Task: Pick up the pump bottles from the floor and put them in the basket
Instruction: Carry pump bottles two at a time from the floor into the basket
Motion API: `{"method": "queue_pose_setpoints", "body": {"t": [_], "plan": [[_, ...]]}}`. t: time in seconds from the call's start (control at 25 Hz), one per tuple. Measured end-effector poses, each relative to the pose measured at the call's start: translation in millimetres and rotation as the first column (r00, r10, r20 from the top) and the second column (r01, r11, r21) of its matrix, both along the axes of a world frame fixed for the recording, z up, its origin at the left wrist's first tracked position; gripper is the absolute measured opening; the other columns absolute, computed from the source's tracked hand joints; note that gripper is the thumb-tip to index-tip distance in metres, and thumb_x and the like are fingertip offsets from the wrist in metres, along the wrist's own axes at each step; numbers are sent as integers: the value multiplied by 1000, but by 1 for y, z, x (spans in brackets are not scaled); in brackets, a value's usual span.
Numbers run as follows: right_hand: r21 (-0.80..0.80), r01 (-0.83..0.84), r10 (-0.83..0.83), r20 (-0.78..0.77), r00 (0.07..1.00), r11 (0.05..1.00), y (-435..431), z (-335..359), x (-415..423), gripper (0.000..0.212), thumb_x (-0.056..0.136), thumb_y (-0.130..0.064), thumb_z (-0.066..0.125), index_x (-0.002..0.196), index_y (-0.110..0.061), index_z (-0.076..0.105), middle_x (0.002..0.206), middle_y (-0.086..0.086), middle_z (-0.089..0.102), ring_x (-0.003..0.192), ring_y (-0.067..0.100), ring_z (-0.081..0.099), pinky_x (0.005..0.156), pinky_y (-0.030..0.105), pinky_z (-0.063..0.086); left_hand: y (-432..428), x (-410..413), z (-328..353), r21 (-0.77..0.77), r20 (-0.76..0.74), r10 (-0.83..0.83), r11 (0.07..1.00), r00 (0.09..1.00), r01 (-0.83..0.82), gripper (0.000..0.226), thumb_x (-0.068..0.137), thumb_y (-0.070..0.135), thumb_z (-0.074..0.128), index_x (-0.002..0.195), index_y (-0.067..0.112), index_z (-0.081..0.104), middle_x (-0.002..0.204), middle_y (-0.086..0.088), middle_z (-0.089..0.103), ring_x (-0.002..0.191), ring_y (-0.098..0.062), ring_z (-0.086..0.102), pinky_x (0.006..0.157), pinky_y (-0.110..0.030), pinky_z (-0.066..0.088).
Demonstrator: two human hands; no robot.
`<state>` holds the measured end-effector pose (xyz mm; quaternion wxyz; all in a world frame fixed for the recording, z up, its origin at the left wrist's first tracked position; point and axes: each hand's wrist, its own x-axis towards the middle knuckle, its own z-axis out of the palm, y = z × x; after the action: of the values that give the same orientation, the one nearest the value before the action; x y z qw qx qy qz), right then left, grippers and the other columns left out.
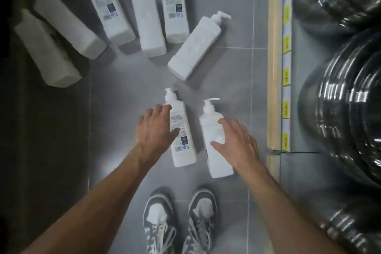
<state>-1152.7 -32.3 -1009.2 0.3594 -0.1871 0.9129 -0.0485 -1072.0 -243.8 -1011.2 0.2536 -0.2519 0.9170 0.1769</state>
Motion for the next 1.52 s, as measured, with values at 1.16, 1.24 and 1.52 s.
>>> {"method": "queue_pose_setpoints", "body": {"t": [1.16,1.24,1.52], "plan": [[54,507,-508,-2,862,860,-29,-55,37,87,71,-44,78,139,-26,27,131,1,56,109,35,63,84,38,50,52,-7,-62,230,105,804,553,585,-801,73,73,47,79,122,18,32,118,-7,56,101,-38,62,84,-44,50],[42,483,-483,-12,876,875,-32,-20,32,84,73,-45,76,139,-27,27,132,1,57,110,34,63,84,37,48,45,-6,-27,257,60,798,569,600,-781,73,73,44,80,123,17,34,117,-9,58,101,-38,62,84,-42,49],[-85,462,-465,-17,885,883,-52,201,17,86,74,-42,76,138,-28,21,137,0,51,111,34,62,86,38,48,21,-5,209,258,7,778,606,629,-752,66,73,51,76,110,19,31,113,-8,62,100,-40,62,84,-43,44]]}}
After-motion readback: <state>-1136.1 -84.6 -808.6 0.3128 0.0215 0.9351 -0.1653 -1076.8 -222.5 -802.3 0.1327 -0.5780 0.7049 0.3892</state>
